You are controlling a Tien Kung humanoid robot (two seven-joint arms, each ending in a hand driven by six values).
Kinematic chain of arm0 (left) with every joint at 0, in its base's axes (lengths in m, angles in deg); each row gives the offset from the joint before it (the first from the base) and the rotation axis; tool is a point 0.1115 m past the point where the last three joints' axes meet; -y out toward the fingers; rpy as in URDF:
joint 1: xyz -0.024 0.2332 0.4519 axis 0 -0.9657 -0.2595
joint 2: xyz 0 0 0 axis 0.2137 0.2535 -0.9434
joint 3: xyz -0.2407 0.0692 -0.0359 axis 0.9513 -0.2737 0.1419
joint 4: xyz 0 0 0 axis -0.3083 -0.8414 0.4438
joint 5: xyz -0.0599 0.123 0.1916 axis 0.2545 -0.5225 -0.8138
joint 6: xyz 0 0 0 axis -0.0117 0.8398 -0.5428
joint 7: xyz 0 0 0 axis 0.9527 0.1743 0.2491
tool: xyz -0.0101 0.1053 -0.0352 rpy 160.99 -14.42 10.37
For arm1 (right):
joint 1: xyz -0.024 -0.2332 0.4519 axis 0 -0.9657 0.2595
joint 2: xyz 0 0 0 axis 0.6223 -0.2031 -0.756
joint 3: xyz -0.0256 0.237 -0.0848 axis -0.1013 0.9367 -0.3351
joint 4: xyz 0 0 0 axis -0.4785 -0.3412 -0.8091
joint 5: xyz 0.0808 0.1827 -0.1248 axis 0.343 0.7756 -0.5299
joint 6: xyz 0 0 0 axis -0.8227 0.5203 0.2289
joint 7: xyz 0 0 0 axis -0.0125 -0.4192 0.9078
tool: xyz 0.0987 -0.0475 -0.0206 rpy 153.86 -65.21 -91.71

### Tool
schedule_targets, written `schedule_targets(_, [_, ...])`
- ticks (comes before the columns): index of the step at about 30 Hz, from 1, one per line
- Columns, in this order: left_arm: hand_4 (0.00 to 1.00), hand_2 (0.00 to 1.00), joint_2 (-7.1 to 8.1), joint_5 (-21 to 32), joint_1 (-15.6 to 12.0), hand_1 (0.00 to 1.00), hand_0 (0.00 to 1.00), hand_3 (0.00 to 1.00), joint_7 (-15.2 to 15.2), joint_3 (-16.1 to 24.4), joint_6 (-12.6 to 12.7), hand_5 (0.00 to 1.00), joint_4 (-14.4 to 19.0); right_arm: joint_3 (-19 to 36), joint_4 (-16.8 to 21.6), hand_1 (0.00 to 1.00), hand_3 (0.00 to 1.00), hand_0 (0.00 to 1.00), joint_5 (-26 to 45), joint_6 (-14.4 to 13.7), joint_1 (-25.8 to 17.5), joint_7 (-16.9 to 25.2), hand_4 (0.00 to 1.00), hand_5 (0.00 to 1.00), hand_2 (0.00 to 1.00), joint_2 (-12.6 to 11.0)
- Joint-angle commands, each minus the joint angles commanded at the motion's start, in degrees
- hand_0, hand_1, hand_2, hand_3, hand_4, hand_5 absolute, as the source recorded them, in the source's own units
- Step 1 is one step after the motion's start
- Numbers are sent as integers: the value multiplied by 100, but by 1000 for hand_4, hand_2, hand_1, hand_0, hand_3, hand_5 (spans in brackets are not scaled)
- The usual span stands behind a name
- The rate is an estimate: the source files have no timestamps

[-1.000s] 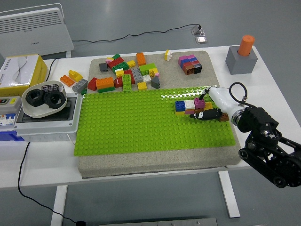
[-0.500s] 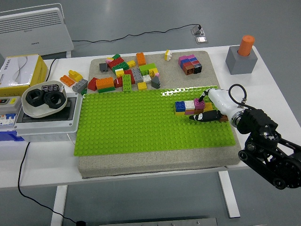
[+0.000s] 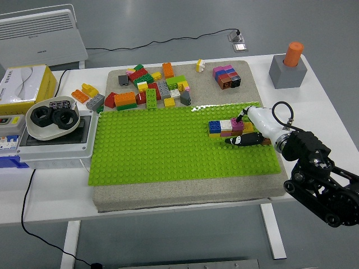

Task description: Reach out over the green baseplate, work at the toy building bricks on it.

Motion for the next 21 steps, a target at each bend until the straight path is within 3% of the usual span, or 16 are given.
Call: schedule_targets(21, [267,326,-10,-19,-6,371,731,505,6,19,7,2,0,-55,-7,832,613,828,-27,23,-25,-39,998,579,867,8])
